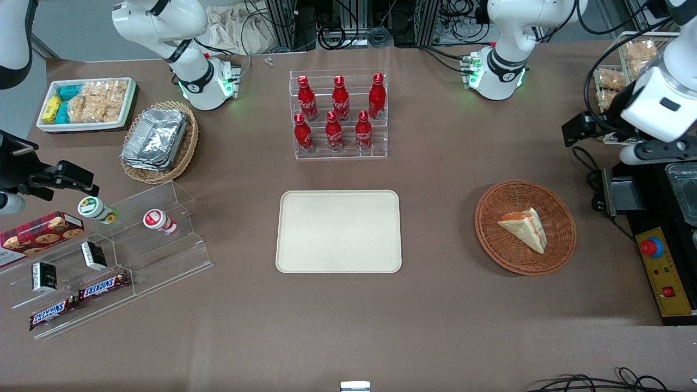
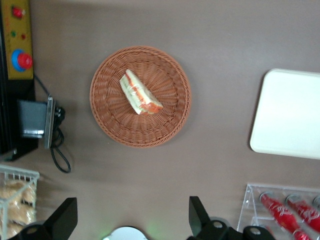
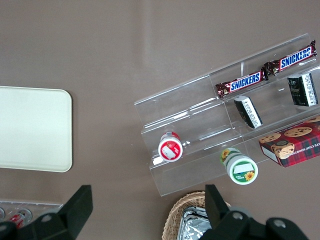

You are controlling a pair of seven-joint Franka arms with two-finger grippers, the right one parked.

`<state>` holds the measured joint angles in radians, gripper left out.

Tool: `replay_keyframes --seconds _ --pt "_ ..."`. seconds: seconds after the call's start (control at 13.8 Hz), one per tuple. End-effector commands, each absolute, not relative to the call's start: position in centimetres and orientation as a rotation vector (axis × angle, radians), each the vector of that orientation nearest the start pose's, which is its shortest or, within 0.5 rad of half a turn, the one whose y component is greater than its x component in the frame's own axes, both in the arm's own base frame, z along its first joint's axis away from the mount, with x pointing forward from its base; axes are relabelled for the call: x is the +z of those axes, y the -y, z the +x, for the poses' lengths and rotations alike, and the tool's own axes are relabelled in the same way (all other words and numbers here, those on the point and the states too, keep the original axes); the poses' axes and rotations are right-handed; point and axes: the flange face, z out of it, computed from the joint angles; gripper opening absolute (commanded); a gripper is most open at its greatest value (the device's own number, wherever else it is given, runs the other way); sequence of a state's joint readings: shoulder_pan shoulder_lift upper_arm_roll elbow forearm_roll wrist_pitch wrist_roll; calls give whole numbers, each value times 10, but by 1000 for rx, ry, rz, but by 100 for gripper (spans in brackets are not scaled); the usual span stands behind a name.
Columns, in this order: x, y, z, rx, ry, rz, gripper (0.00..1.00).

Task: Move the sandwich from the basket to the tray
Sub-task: 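Move the left gripper over the wrapped sandwich in the wicker basket, then lower the left gripper and close it on the wrapped sandwich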

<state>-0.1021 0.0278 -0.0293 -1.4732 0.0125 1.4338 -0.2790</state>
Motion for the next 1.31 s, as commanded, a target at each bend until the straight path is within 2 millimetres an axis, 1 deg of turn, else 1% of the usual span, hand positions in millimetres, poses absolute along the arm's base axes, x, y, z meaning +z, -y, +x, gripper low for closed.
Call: replay_keyframes --seconds 0.0,0.07,0.15,0.22,0.36,0.44,0.51,0.58,0.65,0.8,0.95,1.02,1.09,1.24 --pt "618 67 550 164 380 -3059 100" --pt "603 66 554 189 436 -3042 100" --pt "589 62 558 182 527 -3026 100" --pt "565 55 562 158 617 -3012 100" --pt "515 55 567 103 782 -2982 100" --pt "494 54 567 93 846 -2966 100" --pt "473 54 567 79 895 -2955 100" --pt "452 49 568 35 941 -2954 100" --pt "428 43 566 3 990 -2950 100" --pt "382 41 560 -27 1045 -2941 100" --pt "347 34 552 -55 1077 -2938 100" --pt "332 25 550 -52 1113 -2922 100" --pt "318 21 551 -36 1148 -2901 100" --pt "298 22 553 -20 1166 -2887 100"
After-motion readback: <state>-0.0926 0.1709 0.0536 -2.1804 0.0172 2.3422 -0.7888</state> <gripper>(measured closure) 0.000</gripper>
